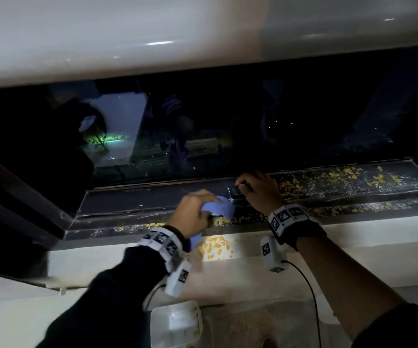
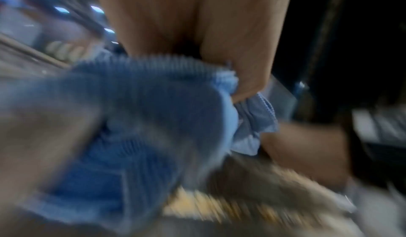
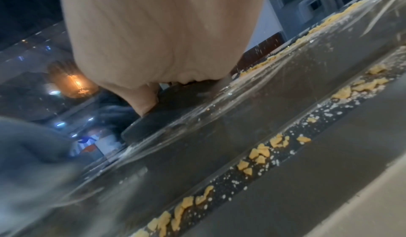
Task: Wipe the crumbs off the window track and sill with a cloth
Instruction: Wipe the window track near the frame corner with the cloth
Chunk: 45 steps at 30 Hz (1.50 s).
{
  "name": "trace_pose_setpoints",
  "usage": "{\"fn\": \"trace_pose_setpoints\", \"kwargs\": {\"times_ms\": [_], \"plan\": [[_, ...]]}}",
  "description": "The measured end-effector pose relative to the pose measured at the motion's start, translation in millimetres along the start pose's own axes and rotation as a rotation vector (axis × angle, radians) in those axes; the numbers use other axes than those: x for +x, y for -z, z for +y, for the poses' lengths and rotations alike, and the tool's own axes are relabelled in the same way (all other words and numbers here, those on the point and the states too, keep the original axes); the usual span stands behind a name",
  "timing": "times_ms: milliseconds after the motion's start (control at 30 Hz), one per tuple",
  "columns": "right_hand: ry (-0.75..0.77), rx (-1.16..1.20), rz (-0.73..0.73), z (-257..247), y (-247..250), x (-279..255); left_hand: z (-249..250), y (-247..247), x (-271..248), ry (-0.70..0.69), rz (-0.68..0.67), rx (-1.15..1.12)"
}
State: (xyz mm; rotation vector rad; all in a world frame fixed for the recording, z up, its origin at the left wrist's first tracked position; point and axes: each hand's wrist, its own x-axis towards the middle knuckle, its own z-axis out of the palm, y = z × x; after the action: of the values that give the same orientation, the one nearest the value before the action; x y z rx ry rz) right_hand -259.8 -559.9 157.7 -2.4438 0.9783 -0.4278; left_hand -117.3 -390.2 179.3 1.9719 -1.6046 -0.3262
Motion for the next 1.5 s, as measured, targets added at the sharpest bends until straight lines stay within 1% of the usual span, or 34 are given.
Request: {"fn": "trace_pose_setpoints", "kwargs": {"times_ms": [33, 67, 100, 133, 167, 233, 267, 300, 333, 367, 433, 533, 600, 667, 700, 733, 767, 867, 933, 1000, 1100, 1167, 1233, 1333, 1433, 1467, 1500], "plan": [[0.002, -0.002, -0.010, 0.4, 0.5, 0.3, -4.9, 16.6, -0.6, 0.026, 0.062, -0.039], [0.004, 0.002, -0.019, 1.0, 0.6, 0.6, -12.7, 34.1, -2.4, 0.079, 0.165, -0.038], [0.004, 0.006, -0.025, 1.2, 1.0, 0.7, -22.4, 49.8, -4.3, 0.143, 0.275, 0.004], [0.005, 0.011, -0.026, 0.8, 1.5, 1.1, -35.9, 62.6, -5.8, 0.234, 0.348, 0.090], [0.007, 0.011, -0.025, 0.8, 0.8, 0.4, -51.2, 68.6, -8.0, 0.335, 0.360, 0.197], [0.007, 0.015, -0.020, 1.2, 0.7, 0.4, -72.8, 65.3, -9.8, 0.593, 0.253, 0.363], [0.007, 0.018, -0.021, 1.3, 0.3, -0.2, -76.8, 57.0, -11.4, 0.685, 0.220, 0.392], [0.008, 0.018, -0.019, 1.2, 0.1, -0.4, -74.2, 47.9, -11.8, 0.733, 0.207, 0.408], [0.008, 0.015, -0.016, 0.8, -0.3, -0.5, -65.8, 37.2, -10.3, 0.729, 0.216, 0.446], [0.006, 0.010, -0.010, 0.2, -0.9, -0.5, -54.1, 26.7, -7.5, 0.689, 0.216, 0.492], [-0.001, -0.002, 0.006, -0.9, -1.9, -0.2, -20.6, 4.1, -0.7, 0.570, 0.191, 0.529], [-0.015, -0.017, 0.033, -3.1, -3.2, -0.3, 28.5, -27.3, 6.3, 0.444, 0.165, 0.385], [-0.013, -0.024, 0.034, -3.5, -3.2, -0.8, 42.2, -40.3, 9.0, 0.370, 0.125, 0.314], [-0.016, -0.023, 0.029, -3.2, -2.3, -1.1, 39.0, -35.4, 8.3, 0.255, 0.059, 0.195], [-0.018, -0.021, 0.026, -2.8, -1.7, -0.7, 34.3, -24.7, 6.1, 0.197, 0.033, 0.115], [-0.022, -0.021, 0.018, -2.5, -0.9, -0.4, 25.6, -9.6, 5.4, 0.166, 0.020, 0.041], [-0.029, -0.021, 0.005, -2.1, -0.5, -0.4, 14.9, 7.6, 4.7, 0.151, 0.038, 0.032], [-0.028, -0.007, -0.019, -0.5, -0.9, -1.2, -23.0, 53.8, 8.3, 0.184, 0.186, 0.113], [-0.022, -0.005, -0.020, -1.1, -0.2, -1.2, -35.6, 63.1, 10.3, 0.252, 0.198, 0.213], [-0.024, -0.005, -0.020, -1.8, -0.1, -0.8, -29.2, 48.3, 11.4, 0.227, 0.182, 0.251], [-0.032, -0.016, -0.014, -3.4, 0.3, -2.9, -8.2, 8.6, 25.0, 0.178, 0.121, 0.282], [-0.046, -0.033, -0.023, -5.1, 0.9, -3.0, 3.6, -12.6, 43.5, 0.141, 0.050, 0.257], [-0.047, -0.037, -0.026, -6.6, 3.2, -1.9, 10.8, -23.8, 56.4, 0.102, -0.030, 0.257], [-0.029, -0.018, -0.022, -5.3, 5.2, -1.7, -1.7, -17.9, 51.2, 0.022, -0.069, 0.167], [-0.017, -0.016, -0.016, -3.1, 3.5, -1.1, -12.4, 3.4, 32.4, -0.092, -0.230, 0.093], [-0.020, -0.013, -0.009, -3.2, 3.5, -1.1, -13.1, 9.4, 33.0, -0.098, -0.260, 0.087], [-0.026, -0.004, -0.004, -3.5, 3.8, -0.6, -11.1, 15.4, 37.1, -0.076, -0.244, 0.092]]}}
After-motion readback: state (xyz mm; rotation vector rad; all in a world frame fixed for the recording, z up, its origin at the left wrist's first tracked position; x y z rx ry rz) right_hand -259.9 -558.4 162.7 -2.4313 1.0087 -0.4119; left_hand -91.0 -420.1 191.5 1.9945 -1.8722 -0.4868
